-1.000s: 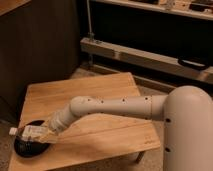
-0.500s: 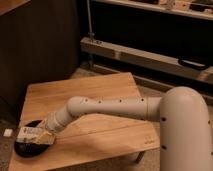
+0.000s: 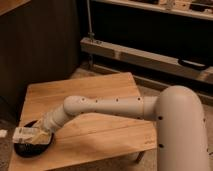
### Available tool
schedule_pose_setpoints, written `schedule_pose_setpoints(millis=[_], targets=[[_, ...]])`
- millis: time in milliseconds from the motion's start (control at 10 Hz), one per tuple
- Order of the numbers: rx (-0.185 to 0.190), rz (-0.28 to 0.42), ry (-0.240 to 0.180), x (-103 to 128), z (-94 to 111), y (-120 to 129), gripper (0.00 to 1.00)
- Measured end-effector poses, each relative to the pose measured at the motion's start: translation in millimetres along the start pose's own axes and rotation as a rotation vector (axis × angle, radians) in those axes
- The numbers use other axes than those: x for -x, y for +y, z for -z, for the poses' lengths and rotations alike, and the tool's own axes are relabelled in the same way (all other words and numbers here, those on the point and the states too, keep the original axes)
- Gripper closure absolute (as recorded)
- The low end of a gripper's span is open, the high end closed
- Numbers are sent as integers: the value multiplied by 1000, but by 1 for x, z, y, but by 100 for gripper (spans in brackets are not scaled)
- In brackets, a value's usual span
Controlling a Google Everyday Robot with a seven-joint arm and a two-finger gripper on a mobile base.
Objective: Place the bottle in the ceramic bowl
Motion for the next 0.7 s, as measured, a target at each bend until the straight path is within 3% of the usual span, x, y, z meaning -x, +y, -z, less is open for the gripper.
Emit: schedule_pose_setpoints(millis=[400,500,700], targets=[[21,36,4,8,-21,-7,99],[28,45,12,8,-27,-9,95],[35,50,28,1,-34,-15,73]])
